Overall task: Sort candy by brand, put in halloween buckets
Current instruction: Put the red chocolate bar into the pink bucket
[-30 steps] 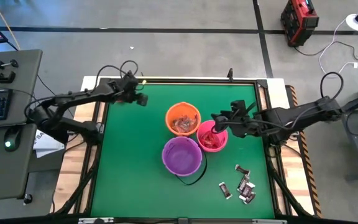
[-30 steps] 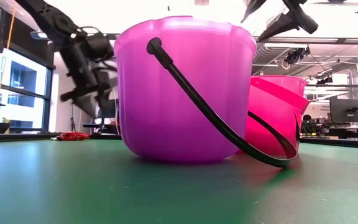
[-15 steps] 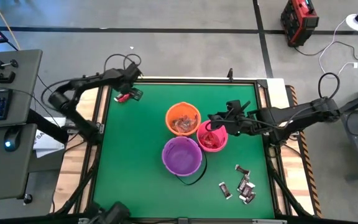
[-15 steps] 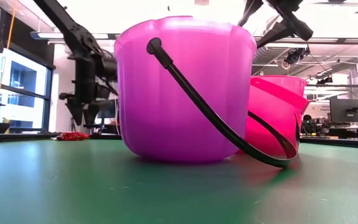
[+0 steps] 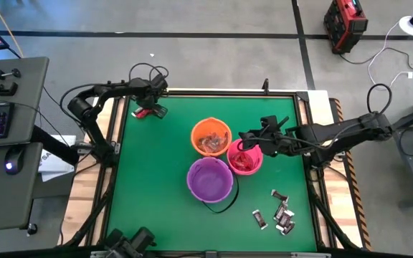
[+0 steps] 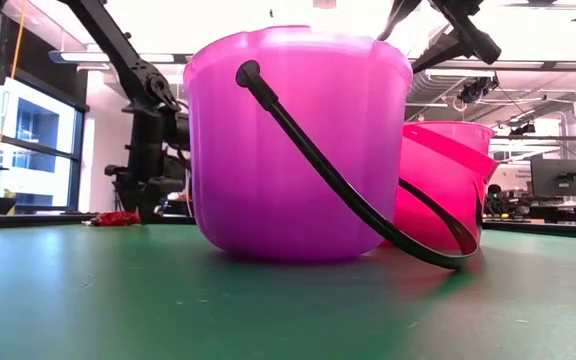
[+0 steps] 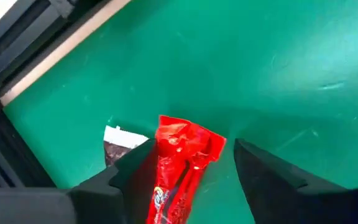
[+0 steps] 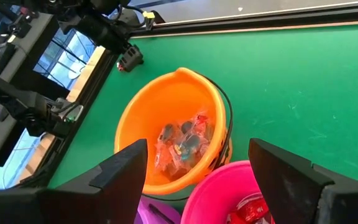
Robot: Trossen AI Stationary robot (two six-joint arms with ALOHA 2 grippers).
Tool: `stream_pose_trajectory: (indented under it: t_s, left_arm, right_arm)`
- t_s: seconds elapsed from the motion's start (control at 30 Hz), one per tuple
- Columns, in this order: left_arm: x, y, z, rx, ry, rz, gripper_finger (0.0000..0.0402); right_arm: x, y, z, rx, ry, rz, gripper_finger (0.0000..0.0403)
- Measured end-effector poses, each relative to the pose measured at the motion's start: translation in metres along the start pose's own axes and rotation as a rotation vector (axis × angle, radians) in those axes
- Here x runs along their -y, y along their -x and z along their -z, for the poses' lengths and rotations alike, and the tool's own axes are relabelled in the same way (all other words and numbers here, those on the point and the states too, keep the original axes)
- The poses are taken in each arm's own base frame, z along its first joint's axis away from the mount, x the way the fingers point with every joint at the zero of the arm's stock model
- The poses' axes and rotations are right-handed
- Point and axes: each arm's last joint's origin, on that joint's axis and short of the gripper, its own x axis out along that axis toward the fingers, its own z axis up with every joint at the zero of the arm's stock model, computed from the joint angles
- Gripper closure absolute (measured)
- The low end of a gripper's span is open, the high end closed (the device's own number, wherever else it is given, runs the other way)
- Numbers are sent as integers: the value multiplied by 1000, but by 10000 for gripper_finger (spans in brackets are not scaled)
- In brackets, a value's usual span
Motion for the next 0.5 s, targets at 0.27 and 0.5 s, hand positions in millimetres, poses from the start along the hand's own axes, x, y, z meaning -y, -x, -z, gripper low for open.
stream_pose_trajectory:
  t_s: [0.27, 0.5]
  left_arm:
    - [1, 2, 2, -15, 2, 27, 374]
    - [3, 32, 5, 93, 26, 88, 392]
  right_arm:
    - [0, 0, 1, -28, 0, -9, 130]
    - [0, 0, 1, -32, 1, -11, 130]
